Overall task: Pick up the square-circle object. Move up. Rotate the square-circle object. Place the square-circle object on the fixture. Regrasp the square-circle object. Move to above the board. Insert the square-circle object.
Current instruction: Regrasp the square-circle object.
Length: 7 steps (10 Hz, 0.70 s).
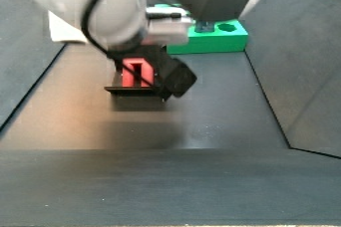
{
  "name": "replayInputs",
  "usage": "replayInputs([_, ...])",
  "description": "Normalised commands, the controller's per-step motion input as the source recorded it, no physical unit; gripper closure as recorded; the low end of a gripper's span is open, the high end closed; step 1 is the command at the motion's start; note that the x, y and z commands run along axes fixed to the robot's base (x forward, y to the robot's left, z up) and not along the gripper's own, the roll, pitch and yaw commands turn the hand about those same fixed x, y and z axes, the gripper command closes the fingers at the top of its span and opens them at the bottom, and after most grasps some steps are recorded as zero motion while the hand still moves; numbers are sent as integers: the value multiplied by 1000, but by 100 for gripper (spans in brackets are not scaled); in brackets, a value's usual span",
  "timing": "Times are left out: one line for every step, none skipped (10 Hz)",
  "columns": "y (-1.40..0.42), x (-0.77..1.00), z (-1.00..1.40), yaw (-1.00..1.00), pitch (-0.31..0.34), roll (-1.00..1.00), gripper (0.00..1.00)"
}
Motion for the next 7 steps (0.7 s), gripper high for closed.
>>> replayInputs([-2, -24, 1000, -15, 41, 36, 0])
replayInputs([1, -30, 1000, -16, 46, 43, 0])
replayInputs([4, -33, 833, -18, 46, 46, 0])
replayInputs([4, -32, 715, -22, 50, 47, 0])
replayInputs([2, -25, 470, -22, 49, 48, 0])
replayInputs([2, -24, 283, -25, 47, 42, 0])
replayInputs([-765, -108, 748, 23, 45, 1000, 0])
